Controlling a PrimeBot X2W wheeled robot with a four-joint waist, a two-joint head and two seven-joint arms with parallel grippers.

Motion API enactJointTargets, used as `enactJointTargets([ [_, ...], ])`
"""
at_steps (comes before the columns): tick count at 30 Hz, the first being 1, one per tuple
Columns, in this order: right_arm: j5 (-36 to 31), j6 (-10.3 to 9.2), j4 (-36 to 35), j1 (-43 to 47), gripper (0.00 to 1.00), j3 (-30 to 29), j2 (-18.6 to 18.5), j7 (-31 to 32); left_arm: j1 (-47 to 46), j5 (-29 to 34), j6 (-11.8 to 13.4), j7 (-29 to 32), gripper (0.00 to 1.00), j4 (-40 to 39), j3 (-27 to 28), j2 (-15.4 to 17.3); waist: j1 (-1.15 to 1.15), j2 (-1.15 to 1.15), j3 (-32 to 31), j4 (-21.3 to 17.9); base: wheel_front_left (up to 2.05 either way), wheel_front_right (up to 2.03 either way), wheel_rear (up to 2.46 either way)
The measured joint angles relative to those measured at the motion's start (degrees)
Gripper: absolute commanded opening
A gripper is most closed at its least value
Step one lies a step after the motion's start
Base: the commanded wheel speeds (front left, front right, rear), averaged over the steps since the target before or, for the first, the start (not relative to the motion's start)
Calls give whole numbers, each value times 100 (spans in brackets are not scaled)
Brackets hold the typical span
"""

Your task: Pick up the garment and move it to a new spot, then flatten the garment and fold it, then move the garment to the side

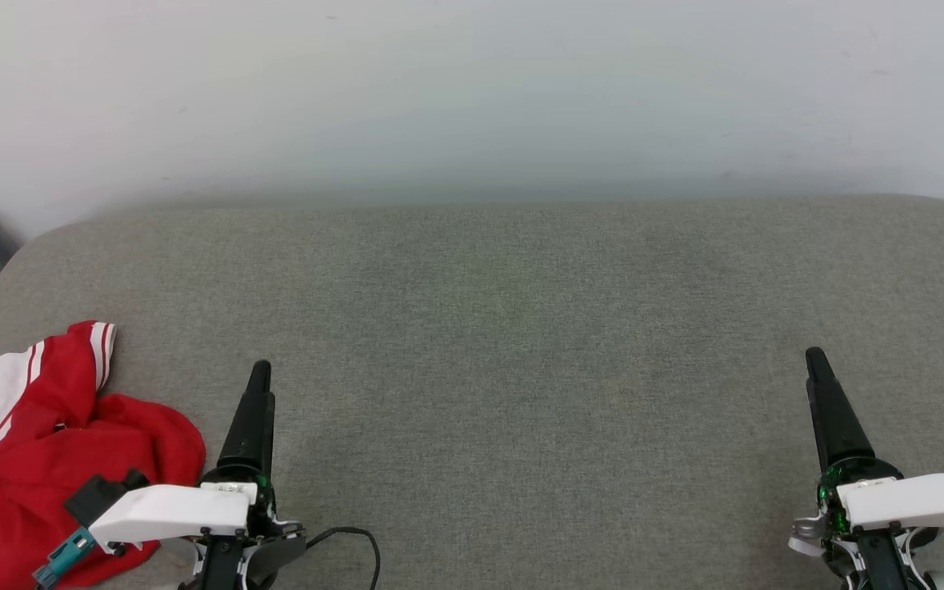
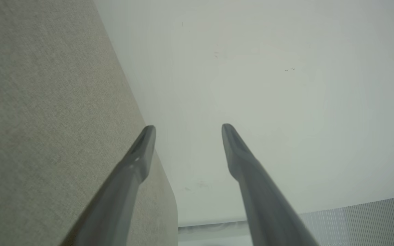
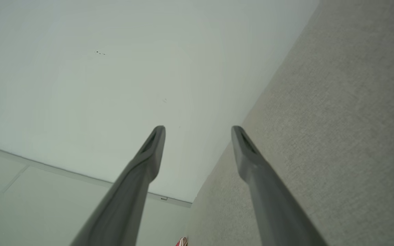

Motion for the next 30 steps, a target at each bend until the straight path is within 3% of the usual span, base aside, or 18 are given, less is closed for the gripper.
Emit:
enactJointTargets([
  [12,-1214,0,-265,21,100,102,2,-245,-1,947,0,-247,100,-151,-207,-1,0,0,-9,13,0,0,0],
  [30,-3677,0,-283,141,100,108,-5,-444,-43,3631,0,-566,100,83,-350,68,0,0,-48,43,0,0,0],
])
